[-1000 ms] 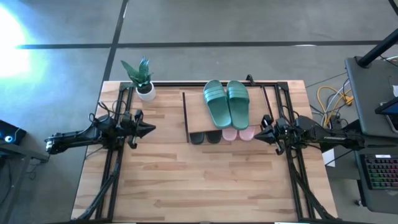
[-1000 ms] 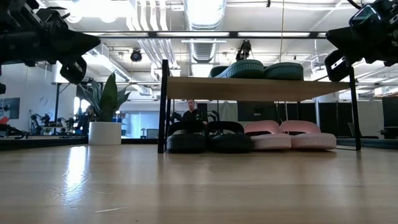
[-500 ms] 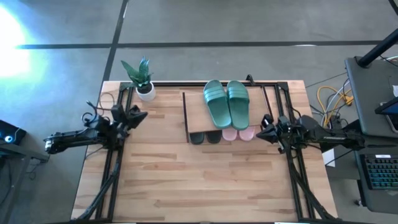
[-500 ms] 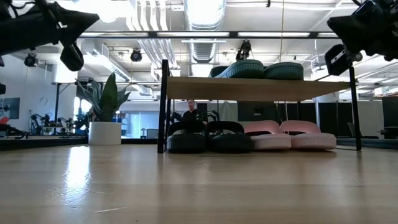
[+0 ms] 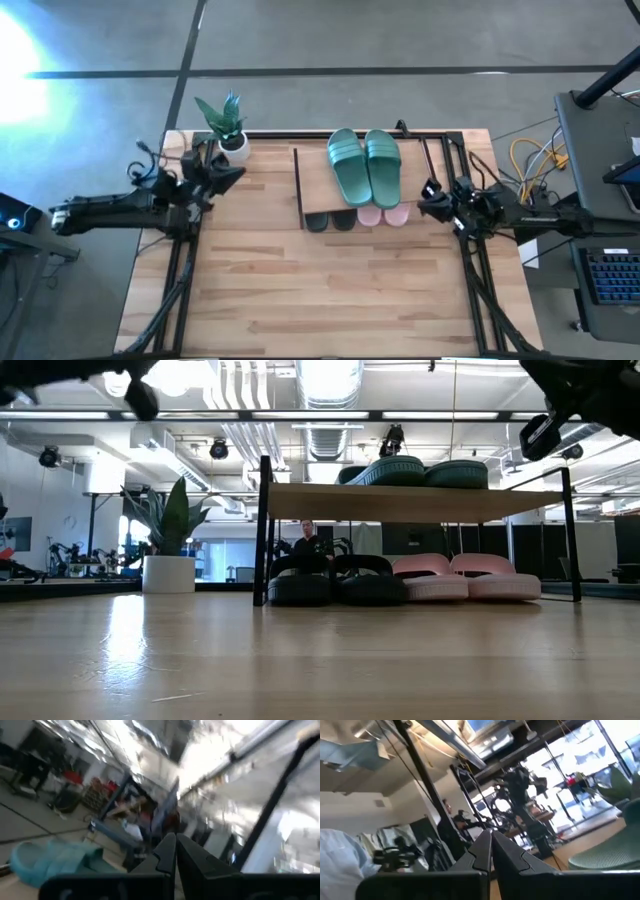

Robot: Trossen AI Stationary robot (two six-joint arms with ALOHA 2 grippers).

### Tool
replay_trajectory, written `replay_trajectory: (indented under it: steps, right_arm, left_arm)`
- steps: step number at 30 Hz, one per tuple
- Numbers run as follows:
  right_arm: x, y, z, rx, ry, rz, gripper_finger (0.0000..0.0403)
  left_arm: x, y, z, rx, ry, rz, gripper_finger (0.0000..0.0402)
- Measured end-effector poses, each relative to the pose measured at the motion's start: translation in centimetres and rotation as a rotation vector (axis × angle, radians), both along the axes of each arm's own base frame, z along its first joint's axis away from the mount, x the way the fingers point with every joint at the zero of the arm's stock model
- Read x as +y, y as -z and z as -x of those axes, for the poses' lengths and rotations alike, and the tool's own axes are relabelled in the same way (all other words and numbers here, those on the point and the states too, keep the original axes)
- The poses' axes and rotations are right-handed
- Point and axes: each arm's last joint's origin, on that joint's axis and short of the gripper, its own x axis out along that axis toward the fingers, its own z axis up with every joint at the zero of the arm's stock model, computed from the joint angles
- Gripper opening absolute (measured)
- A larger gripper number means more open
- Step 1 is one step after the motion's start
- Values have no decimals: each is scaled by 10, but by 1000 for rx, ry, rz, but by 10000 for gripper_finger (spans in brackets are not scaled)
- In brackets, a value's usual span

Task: Pick and place slides into the shelf
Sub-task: Adjust the green slippers on the shelf

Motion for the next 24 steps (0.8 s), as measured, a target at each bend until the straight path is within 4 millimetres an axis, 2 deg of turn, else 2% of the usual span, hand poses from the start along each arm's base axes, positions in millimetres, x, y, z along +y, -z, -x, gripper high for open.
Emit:
replay_trajectory:
  steps: [2, 5, 8, 9, 11, 15, 20, 24]
  right_arm:
    - [0, -3, -5, 40, 1, -4, 9]
    - [-1, -11, -17, 112, 6, 5, 9]
    - [-3, -23, -30, 165, 53, 32, 9]
    - [-5, -26, -35, 189, 83, 30, 9]
    - [-10, -34, -43, 242, 160, 11, 9]
    - [-18, -56, -62, 316, 278, -56, 9]
    - [-23, -94, -83, 417, 312, -71, 9]
    - [-28, -118, -98, 502, 347, -70, 9]
  left_arm:
    - [2, -9, -20, 116, 45, -22, 0]
    - [6, 2, -54, 352, 83, 5, 0]
    - [11, 13, -83, 459, 130, 14, 0]
    - [12, 14, -90, 475, 158, 17, 0]
    - [16, 4, -104, 440, 201, 4, 0]
    - [28, 3, -127, 492, 235, 7, 0]
    - [42, -34, -137, 407, 169, -173, 0]
    - [45, -62, -141, 354, 115, -359, 0]
